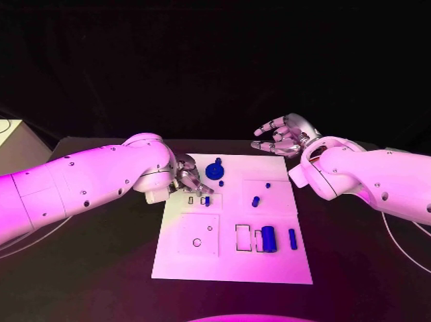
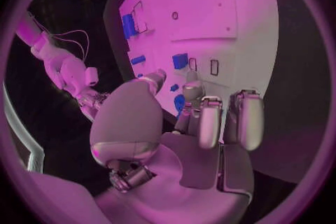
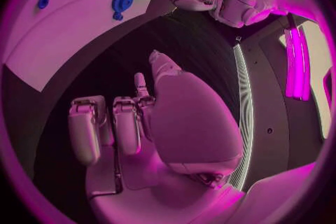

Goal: Assemble the parts on the task board

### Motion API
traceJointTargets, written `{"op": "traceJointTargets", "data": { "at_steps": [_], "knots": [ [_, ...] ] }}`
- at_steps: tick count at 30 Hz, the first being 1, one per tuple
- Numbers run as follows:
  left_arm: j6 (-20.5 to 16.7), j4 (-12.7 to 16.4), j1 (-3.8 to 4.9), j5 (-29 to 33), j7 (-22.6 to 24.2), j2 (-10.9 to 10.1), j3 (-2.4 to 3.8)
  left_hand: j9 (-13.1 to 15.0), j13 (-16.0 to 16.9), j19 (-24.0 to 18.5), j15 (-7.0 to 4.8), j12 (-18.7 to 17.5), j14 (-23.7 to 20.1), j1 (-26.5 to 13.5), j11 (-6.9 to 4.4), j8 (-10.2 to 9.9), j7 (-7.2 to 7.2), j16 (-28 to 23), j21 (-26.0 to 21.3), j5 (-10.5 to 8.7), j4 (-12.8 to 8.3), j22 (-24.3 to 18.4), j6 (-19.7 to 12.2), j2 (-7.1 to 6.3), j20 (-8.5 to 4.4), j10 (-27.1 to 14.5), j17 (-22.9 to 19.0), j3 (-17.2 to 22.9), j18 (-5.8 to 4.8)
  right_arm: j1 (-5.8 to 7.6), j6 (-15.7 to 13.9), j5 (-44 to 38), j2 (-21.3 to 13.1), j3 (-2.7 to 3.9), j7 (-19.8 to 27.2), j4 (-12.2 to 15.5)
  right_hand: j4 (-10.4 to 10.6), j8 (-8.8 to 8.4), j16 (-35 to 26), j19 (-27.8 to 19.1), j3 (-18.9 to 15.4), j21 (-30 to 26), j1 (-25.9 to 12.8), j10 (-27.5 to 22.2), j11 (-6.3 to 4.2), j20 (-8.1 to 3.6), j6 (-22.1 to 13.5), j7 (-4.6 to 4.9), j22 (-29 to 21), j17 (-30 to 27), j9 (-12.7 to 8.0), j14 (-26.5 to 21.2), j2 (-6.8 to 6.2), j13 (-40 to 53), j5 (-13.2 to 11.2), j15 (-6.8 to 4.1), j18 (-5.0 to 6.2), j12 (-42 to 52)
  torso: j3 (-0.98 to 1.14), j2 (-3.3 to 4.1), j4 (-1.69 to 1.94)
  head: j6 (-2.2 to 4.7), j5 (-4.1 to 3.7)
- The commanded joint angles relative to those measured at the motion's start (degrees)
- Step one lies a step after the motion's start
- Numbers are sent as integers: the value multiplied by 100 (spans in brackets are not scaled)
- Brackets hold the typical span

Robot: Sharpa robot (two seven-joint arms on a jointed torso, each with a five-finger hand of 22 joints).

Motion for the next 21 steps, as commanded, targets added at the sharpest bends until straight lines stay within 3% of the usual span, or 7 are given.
{"op": "traceJointTargets", "data": {
  "at_steps": [1, 21],
  "knots": [
    [377, -50, 16, -189, -92, 56, -3, 12, 18, -22, -39, 33, 606, -35, -12, 29, -7, 19, -23, -8, -2, 162, -43, 12, -4, -17, 1509, -34, -52, 5, 119, -83, -2, 2, -48, -3, 29, 21, -23, 470, 22, -27, -20, 160, 36, 46, -27, 25, 1331, 1095, -7, 518, -37, 1091, 30, 35, -13, -26, -5, 13, -7, -5, -12],
    [605, -193, 14, -93, -107, 237, -45, 120, 43, -25, -48, 57, 606, 98, -26, 106, -25, 19, -26, -5, -31, 164, -33, 75, -7, -36, 1509, -8, -52, 7, 187, -93, 22, 1, -99, -43, 38, 24, -28, 463, 27, -41, -52, 148, 38, 48, -33, 27, 1322, 1081, -8, 515, -38, 1079, 26, 37, -9, -39, -14, 11, 13, -44, -31]
  ]
}}
